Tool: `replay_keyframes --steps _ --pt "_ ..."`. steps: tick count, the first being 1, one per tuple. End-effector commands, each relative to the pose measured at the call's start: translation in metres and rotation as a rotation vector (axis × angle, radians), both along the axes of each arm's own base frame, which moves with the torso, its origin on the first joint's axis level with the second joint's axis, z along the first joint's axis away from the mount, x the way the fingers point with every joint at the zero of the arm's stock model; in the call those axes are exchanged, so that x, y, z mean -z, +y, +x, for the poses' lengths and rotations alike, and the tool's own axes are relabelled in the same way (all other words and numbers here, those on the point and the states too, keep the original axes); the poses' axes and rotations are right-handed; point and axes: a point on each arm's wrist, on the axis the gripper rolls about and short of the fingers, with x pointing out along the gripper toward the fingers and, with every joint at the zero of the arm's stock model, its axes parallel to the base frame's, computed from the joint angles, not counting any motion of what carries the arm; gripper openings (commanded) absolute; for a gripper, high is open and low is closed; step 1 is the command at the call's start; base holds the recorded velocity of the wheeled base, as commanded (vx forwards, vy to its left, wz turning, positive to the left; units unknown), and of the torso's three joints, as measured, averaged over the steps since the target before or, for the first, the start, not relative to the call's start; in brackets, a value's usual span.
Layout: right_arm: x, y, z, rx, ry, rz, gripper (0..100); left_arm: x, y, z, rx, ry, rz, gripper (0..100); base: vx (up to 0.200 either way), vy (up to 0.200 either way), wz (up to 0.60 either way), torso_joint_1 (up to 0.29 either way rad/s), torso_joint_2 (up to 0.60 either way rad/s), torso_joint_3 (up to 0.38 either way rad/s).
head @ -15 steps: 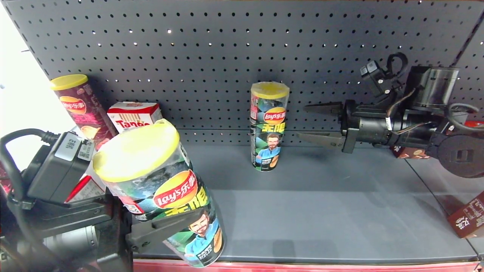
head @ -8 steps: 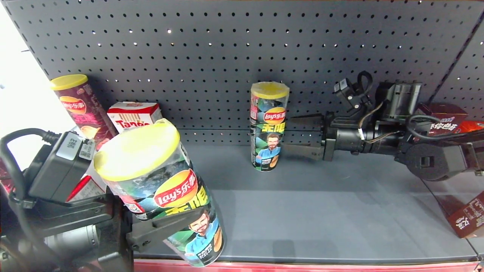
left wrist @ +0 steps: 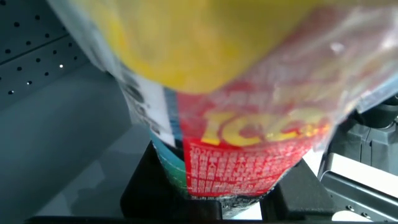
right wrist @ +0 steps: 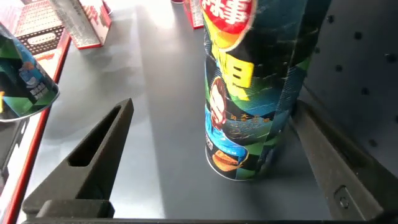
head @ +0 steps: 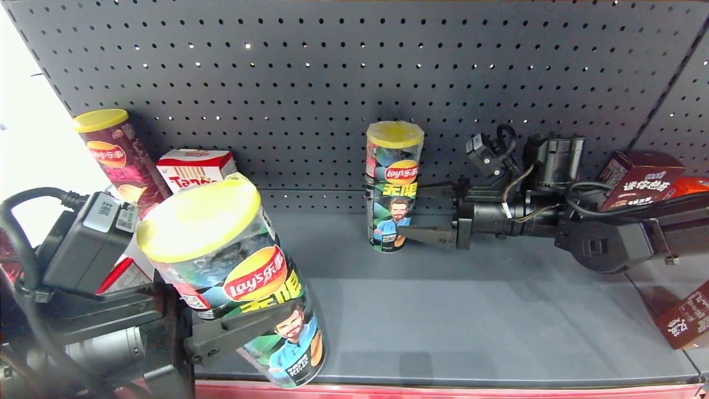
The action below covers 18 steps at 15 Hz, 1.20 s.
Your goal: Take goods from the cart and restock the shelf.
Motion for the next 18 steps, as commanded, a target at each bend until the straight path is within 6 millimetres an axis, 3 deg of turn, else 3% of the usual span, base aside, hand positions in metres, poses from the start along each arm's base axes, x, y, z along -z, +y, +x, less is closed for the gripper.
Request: replay_keyframes --steps 1,6,13,18 --pt "-0.002 0.001 -0.003 -0.006 -0.003 0.001 100 0.0 0.0 0.0 -0.001 0.001 0.001 0 0.0 0.0 0.0 0.0 0.0 0.0" --pt "0.001 0.001 -0.012 -0.004 0.002 -0.005 100 0.002 0.001 -0.001 -0.001 0.002 0.001 0 0.0 0.0 0.0 0.0 0.0 0.0" --pt "0.014 0.017 0.022 0.061 -0.006 -0.008 100 0.002 0.001 -0.002 -0.001 -0.006 -0.003 0 0.0 0.0 0.0 0.0 0.0 0.0" --pt "0.011 0.031 0.023 0.05 -0.022 0.001 100 0.004 0.001 -0.002 -0.001 0.002 0.001 0 0.0 0.0 0.0 0.0 0.0 0.0"
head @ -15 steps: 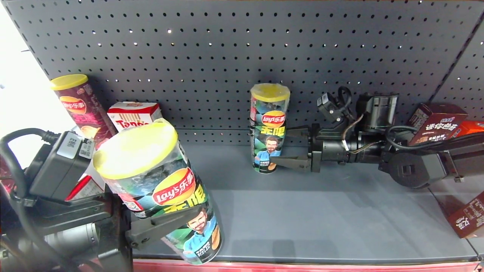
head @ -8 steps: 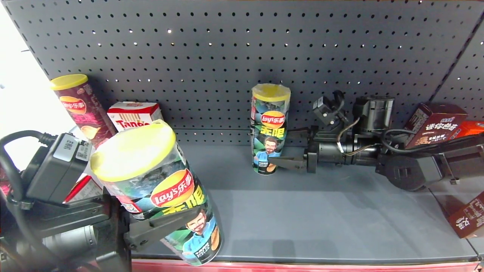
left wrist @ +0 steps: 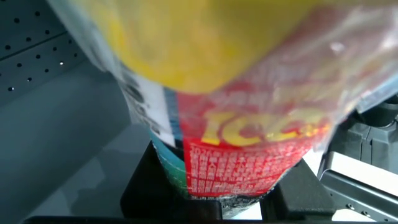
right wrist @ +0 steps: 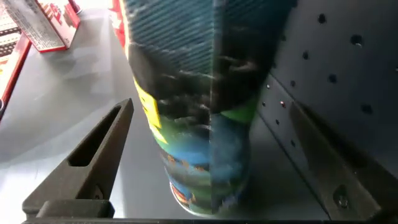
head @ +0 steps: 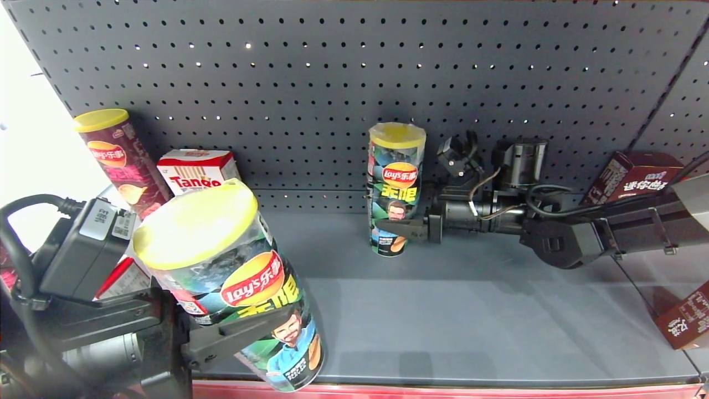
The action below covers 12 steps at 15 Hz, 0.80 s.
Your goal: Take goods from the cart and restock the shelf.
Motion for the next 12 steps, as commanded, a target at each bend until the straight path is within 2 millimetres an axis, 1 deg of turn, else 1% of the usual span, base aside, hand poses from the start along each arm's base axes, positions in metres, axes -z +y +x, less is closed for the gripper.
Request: replay_keyframes --steps 1,4,5,9,12 --pt "0.003 0.005 0.001 -0.01 0.002 -0.001 100 0.0 0.0 0.0 0.0 0.001 0.001 0 0.0 0.0 0.0 0.0 0.0 0.0" --pt "0.008 0.011 0.004 -0.02 0.0 0.001 100 0.003 0.001 -0.002 0.0 0.009 0.005 0 0.0 0.0 0.0 0.0 0.0 0.0" --pt "0.006 0.013 0.002 -0.019 -0.005 0.009 0 0.003 0.001 -0.002 -0.001 0.009 0.004 0 0.0 0.0 0.0 0.0 0.0 0.0" --pt "0.002 0.011 -0.003 0.014 -0.002 0.014 0 0.003 0.001 -0.002 0.0 0.009 0.004 0 0.0 0.0 0.0 0.0 0.0 0.0" --pt "-0.011 0.006 -0.016 0.022 -0.018 0.023 0 0.003 0.001 -0.002 -0.003 0.01 0.004 0 0.0 0.0 0.0 0.0 0.0 0.0"
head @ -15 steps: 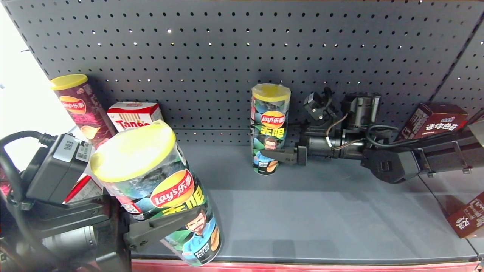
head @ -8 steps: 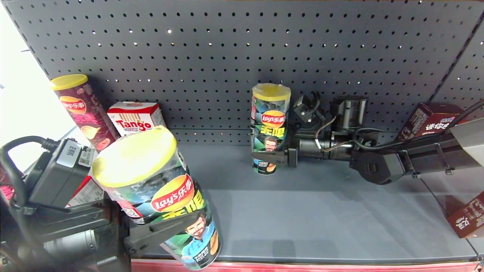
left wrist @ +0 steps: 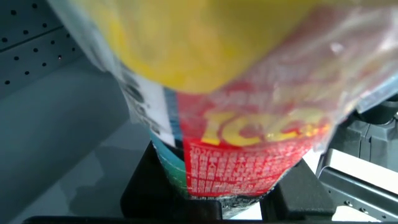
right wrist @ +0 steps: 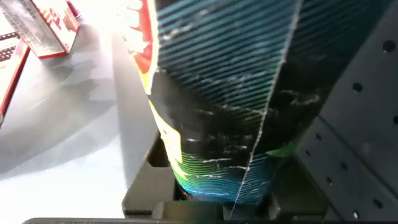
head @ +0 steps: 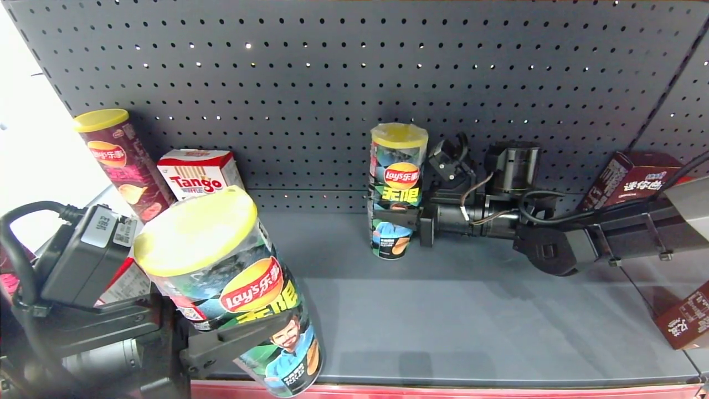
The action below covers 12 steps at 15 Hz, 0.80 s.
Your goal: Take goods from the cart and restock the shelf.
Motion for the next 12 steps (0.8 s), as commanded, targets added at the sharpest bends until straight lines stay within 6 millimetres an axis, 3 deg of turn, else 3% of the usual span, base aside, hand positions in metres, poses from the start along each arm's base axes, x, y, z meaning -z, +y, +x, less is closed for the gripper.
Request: replay_keyframes --steps 1,6,12 --pt "-0.023 -0.01 -0.018 0.017 -0.037 0.024 0 0.0 0.0 0.0 0.0 -0.001 0.0 0 0.0 0.0 0.0 0.0 0.0 0.0" --pt "-0.035 -0.027 -0.084 0.054 -0.036 0.029 0 -0.001 0.0 0.0 0.0 -0.003 -0.002 0 0.0 0.0 0.0 0.0 0.0 0.0" --pt "-0.006 -0.023 -0.149 0.054 -0.022 0.055 0 0.0 0.0 0.0 -0.006 -0.002 -0.001 0 0.0 0.0 0.0 0.0 0.0 0.0"
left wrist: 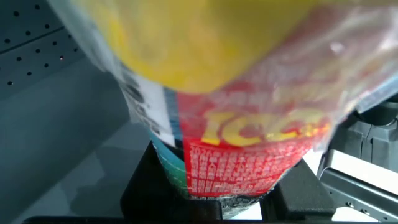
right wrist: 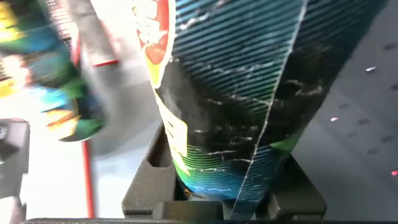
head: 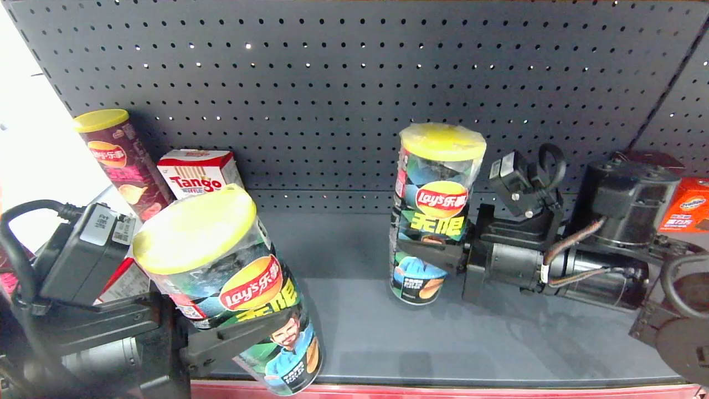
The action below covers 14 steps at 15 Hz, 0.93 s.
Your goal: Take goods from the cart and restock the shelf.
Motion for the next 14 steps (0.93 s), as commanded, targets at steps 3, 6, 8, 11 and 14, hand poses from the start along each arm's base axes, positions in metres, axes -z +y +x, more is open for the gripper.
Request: replay_keyframes --steps 3,6,8,11,14 --pt "0.026 -0.004 -0.041 -0.044 0.032 -0.017 0 0.0 0.0 0.0 -0.005 0.0 0.001 0 0.0 0.0 0.0 0.0 0.0 0.0" --pt "0.038 -0.008 -0.044 -0.024 0.028 -0.019 0 0.001 0.001 0.0 -0.014 0.003 0.002 0 0.0 0.0 0.0 0.0 0.0 0.0" --pt "0.043 -0.006 -0.04 0.011 0.035 -0.021 0 0.001 0.002 0.001 -0.022 0.003 0.002 0 0.0 0.0 0.0 0.0 0.0 0.0" --pt "0.047 -0.002 -0.034 0.016 0.044 -0.029 0 0.001 0.002 0.001 -0.022 0.004 0.003 0 0.0 0.0 0.0 0.0 0.0 0.0" --pt "0.047 0.002 -0.031 0.016 0.042 -0.032 0 0.005 0.005 -0.003 -0.028 0.012 0.007 0 0.0 0.0 0.0 0.0 0.0 0.0"
